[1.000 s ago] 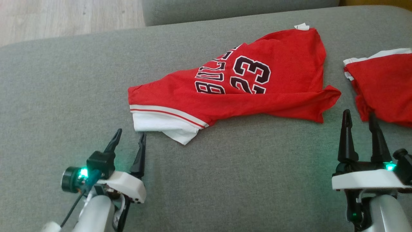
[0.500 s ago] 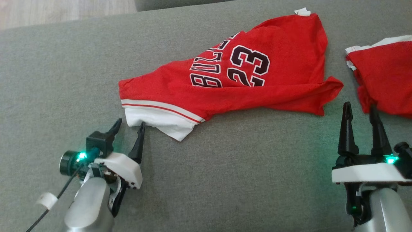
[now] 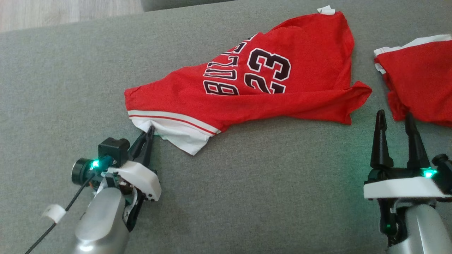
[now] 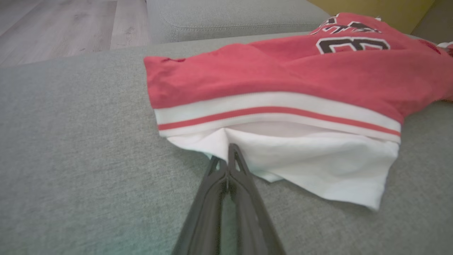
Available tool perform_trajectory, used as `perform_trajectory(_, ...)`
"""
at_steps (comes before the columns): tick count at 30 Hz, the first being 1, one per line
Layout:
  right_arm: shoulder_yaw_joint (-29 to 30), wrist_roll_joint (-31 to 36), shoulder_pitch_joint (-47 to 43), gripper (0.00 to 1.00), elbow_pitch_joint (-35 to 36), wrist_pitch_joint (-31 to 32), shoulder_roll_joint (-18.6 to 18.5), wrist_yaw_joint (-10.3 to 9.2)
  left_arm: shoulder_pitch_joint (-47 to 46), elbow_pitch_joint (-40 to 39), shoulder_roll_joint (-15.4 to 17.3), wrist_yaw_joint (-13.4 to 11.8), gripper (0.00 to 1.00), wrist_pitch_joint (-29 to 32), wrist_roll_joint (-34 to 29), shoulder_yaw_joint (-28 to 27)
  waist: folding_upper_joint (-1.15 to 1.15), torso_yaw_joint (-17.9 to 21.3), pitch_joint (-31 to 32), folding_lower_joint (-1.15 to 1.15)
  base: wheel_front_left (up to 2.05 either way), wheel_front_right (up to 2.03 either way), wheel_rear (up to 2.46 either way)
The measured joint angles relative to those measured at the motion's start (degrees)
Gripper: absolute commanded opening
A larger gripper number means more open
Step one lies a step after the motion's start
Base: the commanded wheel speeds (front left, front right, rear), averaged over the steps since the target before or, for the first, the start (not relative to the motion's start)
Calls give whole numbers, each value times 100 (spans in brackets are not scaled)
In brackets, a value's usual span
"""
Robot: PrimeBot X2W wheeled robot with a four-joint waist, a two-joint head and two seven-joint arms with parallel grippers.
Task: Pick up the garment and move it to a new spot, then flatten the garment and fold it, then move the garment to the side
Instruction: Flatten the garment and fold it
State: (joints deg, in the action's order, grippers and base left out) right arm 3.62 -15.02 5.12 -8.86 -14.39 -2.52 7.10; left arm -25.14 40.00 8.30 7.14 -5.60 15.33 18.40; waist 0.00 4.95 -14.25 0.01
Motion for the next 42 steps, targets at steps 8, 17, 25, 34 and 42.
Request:
perform_trajectory(8,-3,41,5,100,-89,0,0,0,-10,-310,47,1,0,-354,138,225,0,-24,197,0,0,0,0)
perform_trajectory(17,-33,40,-162,100,-233,0,0,0,207,-1678,376,0,0,-45,593,121,0,-213,722,-1,0,0,0)
perform_trajectory(25,-116,-19,-261,100,-296,0,0,0,1207,-2625,587,-86,0,1783,1163,190,0,-417,995,-2,0,0,0)
perform_trajectory(34,-178,-2,-259,100,-313,0,0,0,1606,-2549,816,-470,0,2554,1161,293,0,-367,866,-1,0,0,0)
perform_trajectory(42,-145,44,-230,100,-327,0,0,0,1534,-2203,839,-628,100,2291,838,416,0,-366,715,0,0,0,0)
